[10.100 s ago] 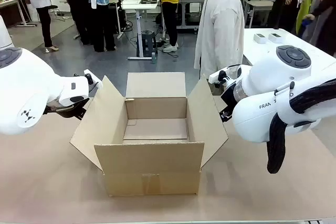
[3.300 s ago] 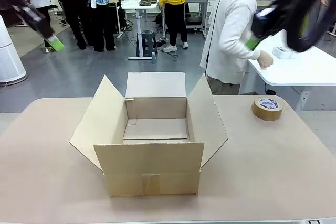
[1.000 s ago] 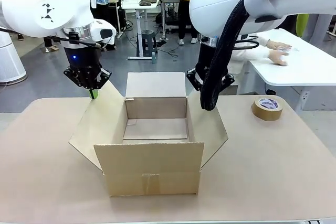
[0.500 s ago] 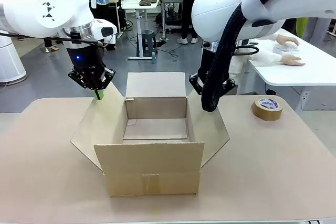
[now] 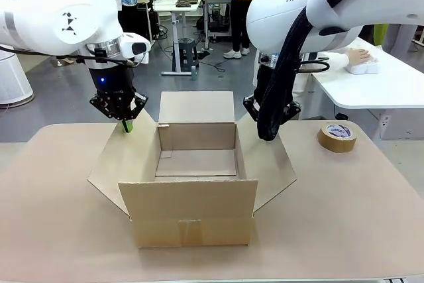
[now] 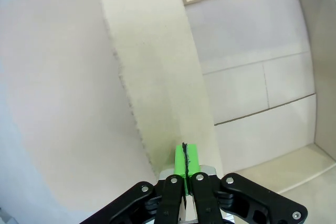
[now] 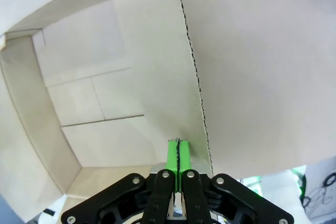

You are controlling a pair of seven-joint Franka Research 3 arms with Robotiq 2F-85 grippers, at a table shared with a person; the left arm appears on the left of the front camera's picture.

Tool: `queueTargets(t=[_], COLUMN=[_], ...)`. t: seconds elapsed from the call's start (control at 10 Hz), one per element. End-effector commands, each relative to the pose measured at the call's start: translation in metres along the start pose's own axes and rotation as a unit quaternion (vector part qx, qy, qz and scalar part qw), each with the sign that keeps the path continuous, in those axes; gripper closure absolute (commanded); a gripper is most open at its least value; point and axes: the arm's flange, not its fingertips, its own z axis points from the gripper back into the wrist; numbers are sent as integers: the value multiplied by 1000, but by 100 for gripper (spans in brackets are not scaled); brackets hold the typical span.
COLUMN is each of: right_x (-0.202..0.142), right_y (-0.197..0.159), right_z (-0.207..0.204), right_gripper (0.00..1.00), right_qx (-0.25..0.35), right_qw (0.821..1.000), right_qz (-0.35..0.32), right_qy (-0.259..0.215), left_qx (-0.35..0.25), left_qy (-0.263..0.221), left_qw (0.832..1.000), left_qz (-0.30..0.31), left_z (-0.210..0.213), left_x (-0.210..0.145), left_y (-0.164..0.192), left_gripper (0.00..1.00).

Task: Wrap the clocks to prevent damage.
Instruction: Open the side flaps of the Package Box.

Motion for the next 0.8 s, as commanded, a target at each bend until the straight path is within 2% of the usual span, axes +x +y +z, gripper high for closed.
queueTargets(t=[0.0,0.4,0.7], right_x=[4,13,19], right_y=[-7,-18,-19], right_z=[-18,-59,-76], right_gripper=[99,99,99], right_qx=[-12,-34,-19], right_qw=[1000,999,999], right_qz=[-15,-8,-10], right_qy=[-20,-22,-29], left_qx=[11,19,16], left_qy=[13,43,52], left_qw=[1000,998,998], left_qz=[16,36,44], left_z=[-19,-59,-83], left_x=[3,2,0], left_y=[9,25,26], left_gripper=[100,100,100])
